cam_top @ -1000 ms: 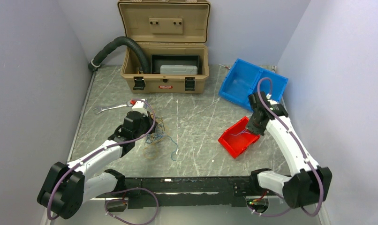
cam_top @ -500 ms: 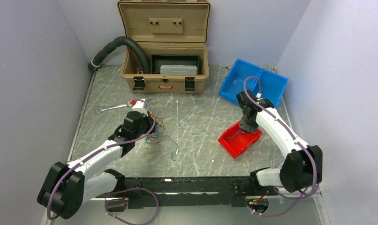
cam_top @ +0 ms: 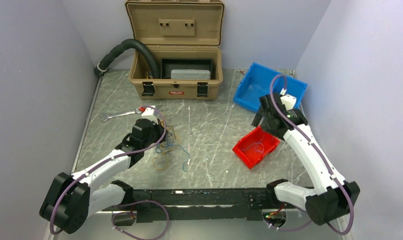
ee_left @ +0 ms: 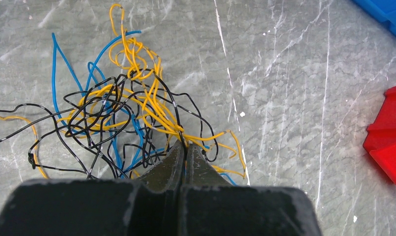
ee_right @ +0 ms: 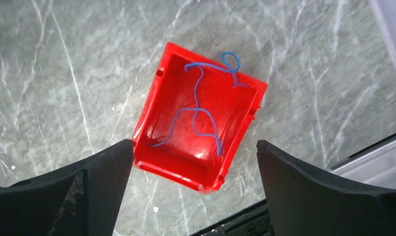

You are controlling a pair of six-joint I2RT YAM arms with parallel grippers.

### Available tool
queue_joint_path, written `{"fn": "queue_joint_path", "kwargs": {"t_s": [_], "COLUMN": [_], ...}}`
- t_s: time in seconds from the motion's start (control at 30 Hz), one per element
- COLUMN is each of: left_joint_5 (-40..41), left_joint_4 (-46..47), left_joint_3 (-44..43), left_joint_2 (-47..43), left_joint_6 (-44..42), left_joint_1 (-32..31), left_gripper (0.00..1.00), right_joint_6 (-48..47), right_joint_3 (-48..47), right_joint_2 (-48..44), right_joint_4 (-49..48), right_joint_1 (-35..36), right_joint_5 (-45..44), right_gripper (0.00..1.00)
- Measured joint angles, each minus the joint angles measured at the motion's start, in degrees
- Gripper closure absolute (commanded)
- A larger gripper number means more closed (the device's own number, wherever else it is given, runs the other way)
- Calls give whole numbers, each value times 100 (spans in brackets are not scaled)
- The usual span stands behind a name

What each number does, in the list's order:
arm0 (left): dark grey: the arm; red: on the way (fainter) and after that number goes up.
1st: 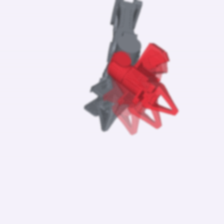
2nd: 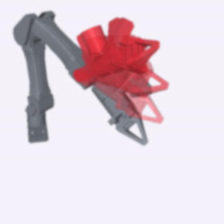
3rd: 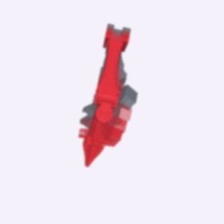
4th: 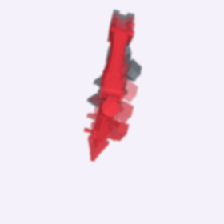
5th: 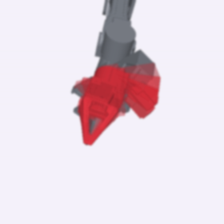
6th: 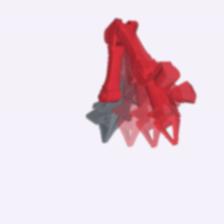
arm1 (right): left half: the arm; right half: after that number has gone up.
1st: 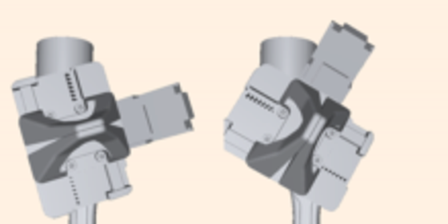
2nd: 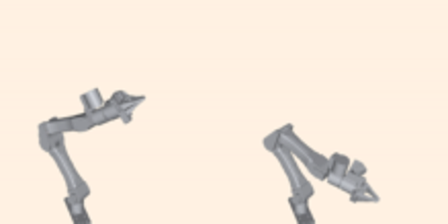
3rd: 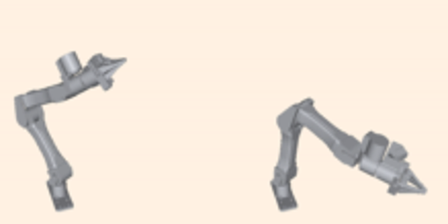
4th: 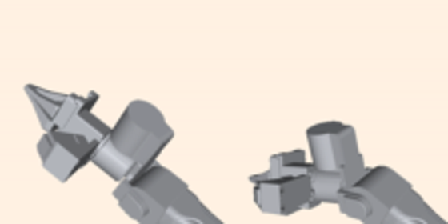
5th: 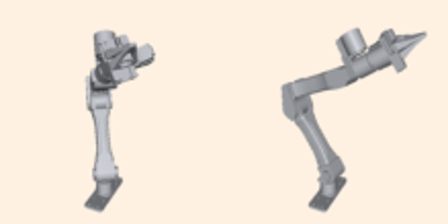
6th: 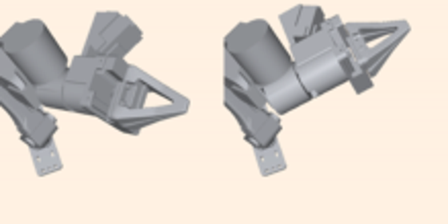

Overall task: Untangle the cables
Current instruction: Place the cable in the bin.

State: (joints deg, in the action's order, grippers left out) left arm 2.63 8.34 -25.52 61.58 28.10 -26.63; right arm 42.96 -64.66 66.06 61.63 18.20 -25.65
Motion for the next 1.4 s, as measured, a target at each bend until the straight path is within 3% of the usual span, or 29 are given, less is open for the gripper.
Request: {"fn": "queue_joint_path", "kwargs": {"t_s": [0.07,0.17,0.37,0.47,0.67,0.83,0.97,1.07,1.4], "left_joint_5": [-22,-87,-509,-704,-901,-925,-929,-929,-890], "left_joint_4": [0,24,170,234,332,341,341,341,330], "left_joint_3": [0,0,0,0,0,0,0,0,0], "left_joint_2": [0,0,2,2,0,0,0,0,0], "left_joint_6": [-2,-17,-144,-199,-291,-299,-299,-302,-323], "left_joint_1": [-7,-17,-81,-129,-197,-210,-221,-229,-234], "left_gripper": [100,100,100,100,100,100,100,100,100], "right_joint_6": [-107,-363,-968,-1071,-859,-817,-850,-850,-846], "right_joint_3": [-37,-31,745,824,824,831,942,1027,1604], "right_joint_2": [-168,-254,-1067,-992,-452,-533,-619,-437,125], "right_joint_4": [-2,-122,-1471,-1882,-1853,-1696,-1827,-1934,-2627], "right_joint_1": [-44,-212,-74,227,382,-820,-1508,-1598,-2225], "right_joint_5": [-96,164,1919,2326,1392,638,481,444,518], "right_gripper": [18,21,26,24,22,26,29,35,36]}}
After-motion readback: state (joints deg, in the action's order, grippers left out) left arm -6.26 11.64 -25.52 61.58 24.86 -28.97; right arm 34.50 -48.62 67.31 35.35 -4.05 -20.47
